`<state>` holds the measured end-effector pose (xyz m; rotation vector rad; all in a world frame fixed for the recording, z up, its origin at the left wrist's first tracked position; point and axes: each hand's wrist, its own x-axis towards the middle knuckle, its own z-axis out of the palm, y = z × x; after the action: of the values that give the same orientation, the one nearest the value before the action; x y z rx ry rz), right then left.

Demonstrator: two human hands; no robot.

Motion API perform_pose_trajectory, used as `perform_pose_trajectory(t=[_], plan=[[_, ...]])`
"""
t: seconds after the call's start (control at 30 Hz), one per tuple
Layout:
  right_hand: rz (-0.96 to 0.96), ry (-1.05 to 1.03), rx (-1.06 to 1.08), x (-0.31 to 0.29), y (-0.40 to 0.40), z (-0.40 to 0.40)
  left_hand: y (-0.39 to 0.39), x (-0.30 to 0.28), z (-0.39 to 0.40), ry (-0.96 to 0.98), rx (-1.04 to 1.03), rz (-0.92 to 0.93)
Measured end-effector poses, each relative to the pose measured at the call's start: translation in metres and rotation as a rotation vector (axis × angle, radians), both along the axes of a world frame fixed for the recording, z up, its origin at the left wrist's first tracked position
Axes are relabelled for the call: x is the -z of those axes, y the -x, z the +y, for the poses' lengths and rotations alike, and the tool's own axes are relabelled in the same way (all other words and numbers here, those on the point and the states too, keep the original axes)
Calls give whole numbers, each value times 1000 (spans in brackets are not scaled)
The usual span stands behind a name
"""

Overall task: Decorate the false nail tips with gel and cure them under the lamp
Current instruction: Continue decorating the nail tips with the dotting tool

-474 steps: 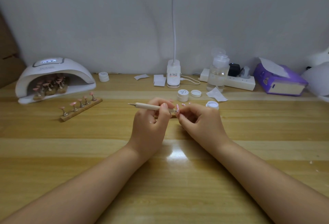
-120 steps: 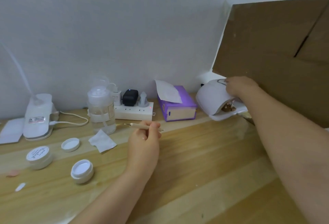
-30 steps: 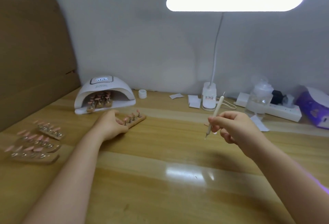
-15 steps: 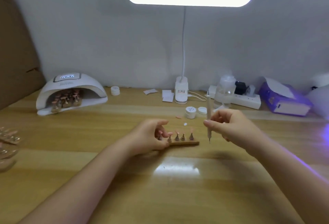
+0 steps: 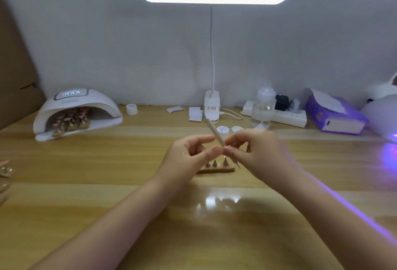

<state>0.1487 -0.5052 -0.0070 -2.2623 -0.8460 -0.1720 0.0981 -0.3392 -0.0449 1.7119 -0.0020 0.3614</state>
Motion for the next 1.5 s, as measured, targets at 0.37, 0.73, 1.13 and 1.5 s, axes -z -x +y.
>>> perform_pose_trajectory(t=[0.37, 0.73, 1.13, 1.5], plan=[[-414, 136, 173, -3, 12, 6, -4, 8, -5, 199, -140, -74], [58, 42, 418, 19, -71, -56, -12, 10, 22, 326, -465, -194], [29, 264, 572, 64, -75, -41, -16, 26, 30, 268, -536, -210], [-7, 208, 560, 71, -74, -29, -12, 24, 26, 223, -544, -235]])
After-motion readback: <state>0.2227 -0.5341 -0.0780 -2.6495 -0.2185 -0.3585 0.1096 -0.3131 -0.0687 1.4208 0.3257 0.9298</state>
